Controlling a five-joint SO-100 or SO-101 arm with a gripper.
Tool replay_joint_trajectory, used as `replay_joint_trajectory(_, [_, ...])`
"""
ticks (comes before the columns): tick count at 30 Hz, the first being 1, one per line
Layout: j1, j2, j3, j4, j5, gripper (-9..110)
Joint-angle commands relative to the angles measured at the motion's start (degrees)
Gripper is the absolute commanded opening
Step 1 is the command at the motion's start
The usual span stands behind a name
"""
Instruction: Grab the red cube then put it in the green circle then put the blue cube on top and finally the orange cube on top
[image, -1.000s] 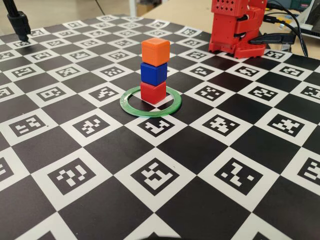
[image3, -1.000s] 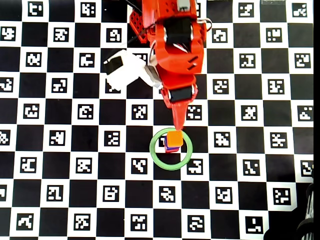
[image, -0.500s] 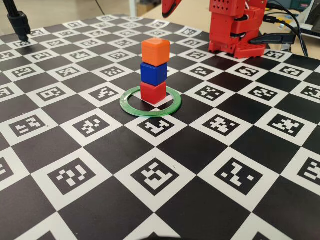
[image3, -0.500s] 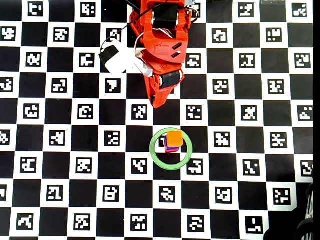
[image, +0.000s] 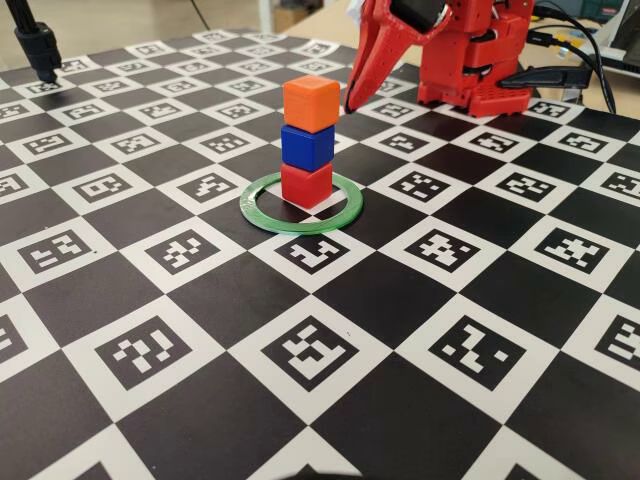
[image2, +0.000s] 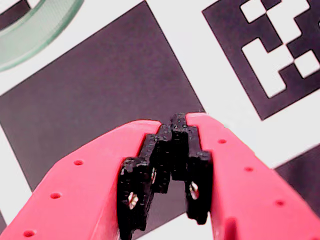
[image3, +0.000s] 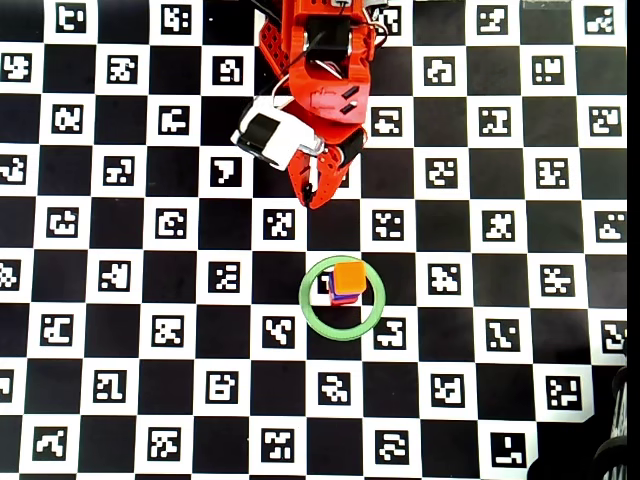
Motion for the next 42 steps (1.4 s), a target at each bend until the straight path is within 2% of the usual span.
replay_joint_trajectory(1, [0.53,4.04,0.44,0.44,-4.75,-5])
replay_joint_trajectory(8, [0.44,7.21,3.78,5.45,-15.91,-5])
replay_joint_trajectory(22, [0.18,9.67,4.57,19.6,-30.94,-5])
replay_joint_trajectory(30, [1.85,9.67,4.57,25.49,-31.38,-5])
replay_joint_trajectory(42, [2.29,9.67,4.57,25.66,-29.18,-5])
